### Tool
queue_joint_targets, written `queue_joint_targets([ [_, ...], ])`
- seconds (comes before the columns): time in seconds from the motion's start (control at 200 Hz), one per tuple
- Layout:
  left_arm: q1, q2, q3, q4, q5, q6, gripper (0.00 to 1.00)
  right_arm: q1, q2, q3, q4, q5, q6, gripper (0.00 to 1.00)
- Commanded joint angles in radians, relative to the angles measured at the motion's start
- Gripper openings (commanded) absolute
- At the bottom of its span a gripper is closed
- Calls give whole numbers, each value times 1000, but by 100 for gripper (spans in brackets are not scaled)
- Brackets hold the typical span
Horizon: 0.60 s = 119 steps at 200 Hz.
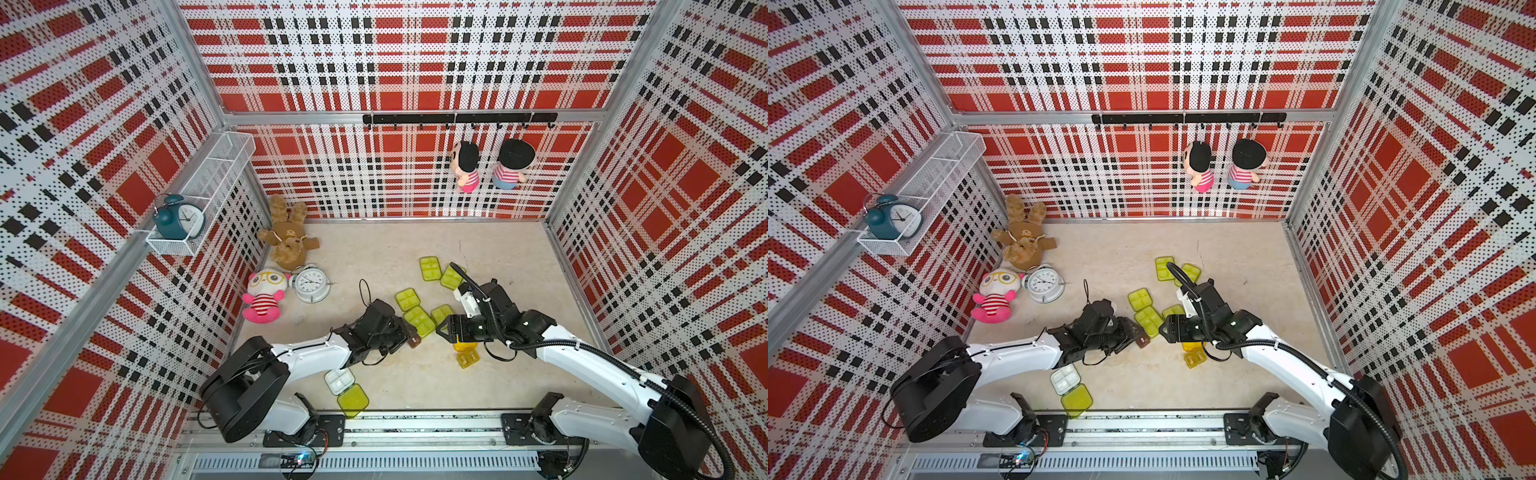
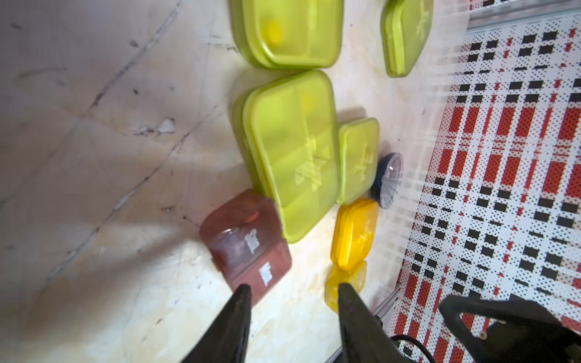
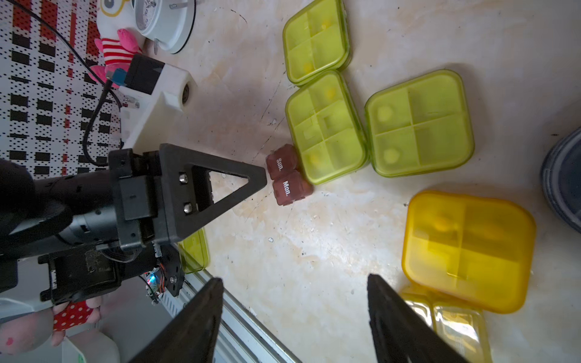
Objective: Close pillboxes
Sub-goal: Move the pillbox to the center of the board.
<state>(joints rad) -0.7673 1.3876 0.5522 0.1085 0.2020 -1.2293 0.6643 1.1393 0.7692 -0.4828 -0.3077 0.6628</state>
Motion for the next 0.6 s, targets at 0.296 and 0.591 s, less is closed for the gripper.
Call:
queue_joint_targets([
  [0.296, -12, -534, -16, -473, -144, -86, 98, 28, 149, 129, -17, -170, -34, 76],
  [0.591, 2, -847, -43, -993, -222, -218, 98, 220, 395, 259, 27, -144, 81, 77],
])
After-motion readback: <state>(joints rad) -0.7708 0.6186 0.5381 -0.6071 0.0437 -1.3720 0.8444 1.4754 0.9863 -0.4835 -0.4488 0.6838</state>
